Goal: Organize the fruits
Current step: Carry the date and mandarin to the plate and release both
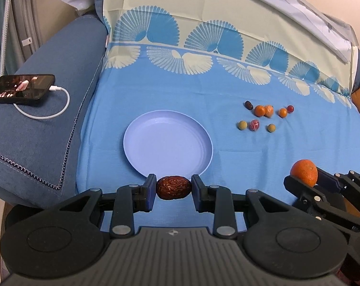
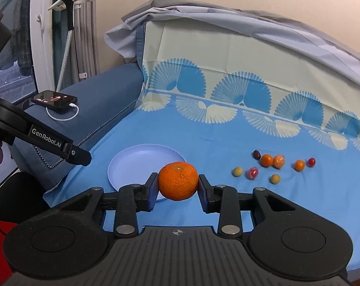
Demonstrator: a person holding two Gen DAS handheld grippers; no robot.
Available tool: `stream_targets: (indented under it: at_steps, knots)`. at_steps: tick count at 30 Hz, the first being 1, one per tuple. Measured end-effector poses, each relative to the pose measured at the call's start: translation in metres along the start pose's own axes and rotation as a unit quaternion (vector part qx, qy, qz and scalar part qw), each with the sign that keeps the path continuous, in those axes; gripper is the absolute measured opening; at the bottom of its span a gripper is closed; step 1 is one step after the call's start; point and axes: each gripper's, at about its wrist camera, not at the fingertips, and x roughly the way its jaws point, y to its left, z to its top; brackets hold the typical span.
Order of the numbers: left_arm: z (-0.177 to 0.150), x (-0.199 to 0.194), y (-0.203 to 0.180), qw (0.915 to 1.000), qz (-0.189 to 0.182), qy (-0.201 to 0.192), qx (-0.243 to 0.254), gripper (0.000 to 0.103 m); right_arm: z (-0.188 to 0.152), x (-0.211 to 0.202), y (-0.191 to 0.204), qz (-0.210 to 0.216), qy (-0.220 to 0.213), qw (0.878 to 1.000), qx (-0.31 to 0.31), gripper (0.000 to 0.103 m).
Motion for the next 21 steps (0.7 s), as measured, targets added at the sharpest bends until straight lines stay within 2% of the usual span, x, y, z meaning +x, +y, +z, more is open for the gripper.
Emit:
stream_targets:
  at_steps: [13,21]
  knots:
    - [0.012,0.013,0.016,0.9997,0.014,0.008,-0.017,0.035,-0.001,0.019,-0.004,0.006,0.021,1.0,0.005,0.036]
    - [0.03,0.029,0.029,0.9993,0.027,0.008,-0.026,0.035,0.008,0.049,0.005,0.017,0.033,0.999,-0.005,0.036]
